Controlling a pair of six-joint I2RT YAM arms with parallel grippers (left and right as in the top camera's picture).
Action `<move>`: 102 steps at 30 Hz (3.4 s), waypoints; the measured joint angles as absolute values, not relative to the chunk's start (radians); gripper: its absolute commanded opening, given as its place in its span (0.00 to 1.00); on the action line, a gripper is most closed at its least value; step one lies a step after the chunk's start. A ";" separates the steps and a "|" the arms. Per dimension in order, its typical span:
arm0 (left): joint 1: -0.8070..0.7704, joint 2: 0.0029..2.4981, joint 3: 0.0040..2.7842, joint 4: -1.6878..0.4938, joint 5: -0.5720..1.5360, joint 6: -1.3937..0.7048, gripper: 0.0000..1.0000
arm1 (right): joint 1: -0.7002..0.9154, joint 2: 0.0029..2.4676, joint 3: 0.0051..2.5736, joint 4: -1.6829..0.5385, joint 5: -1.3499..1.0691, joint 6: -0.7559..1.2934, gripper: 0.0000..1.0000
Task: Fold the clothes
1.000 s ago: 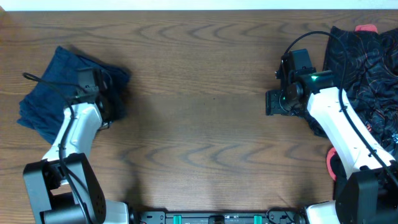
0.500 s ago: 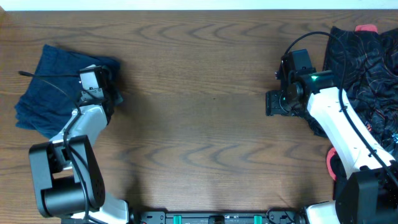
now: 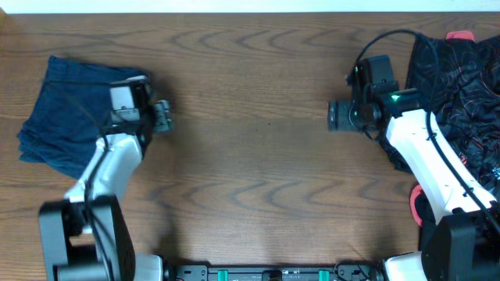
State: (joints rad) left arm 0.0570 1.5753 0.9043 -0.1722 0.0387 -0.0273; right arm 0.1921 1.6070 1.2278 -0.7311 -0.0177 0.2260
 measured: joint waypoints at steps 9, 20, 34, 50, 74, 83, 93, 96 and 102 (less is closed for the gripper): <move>-0.007 1.350 0.990 -0.649 0.072 -0.022 0.98 | 0.117 1.542 1.228 -0.707 -0.011 0.231 0.99; -0.008 0.786 0.965 -0.714 0.075 -0.079 0.98 | 0.118 1.086 1.118 -0.742 0.088 0.261 0.99; -0.008 0.531 0.857 -0.729 0.072 -0.079 0.98 | 0.142 0.657 0.749 -0.703 0.139 0.307 0.99; -0.008 0.531 0.857 -0.729 0.072 -0.079 0.98 | 0.142 0.669 0.731 -0.676 0.113 0.187 0.99; -0.008 0.531 0.856 -0.729 0.072 -0.082 0.98 | -0.030 0.029 0.014 0.019 -0.031 -0.046 0.99; -0.008 0.531 0.856 -0.729 0.072 -0.082 0.98 | -0.030 0.016 0.007 -0.069 -0.026 -0.052 0.99; -0.008 0.531 0.856 -0.729 0.072 -0.082 0.98 | -0.030 0.016 0.007 -0.069 -0.026 -0.052 0.99; -0.008 0.531 0.856 -0.729 0.072 -0.082 0.98 | -0.030 0.016 0.007 -0.069 -0.026 -0.052 0.99; -0.008 0.531 0.856 -0.729 0.072 -0.082 0.98 | -0.030 0.016 0.007 -0.069 -0.026 -0.052 0.99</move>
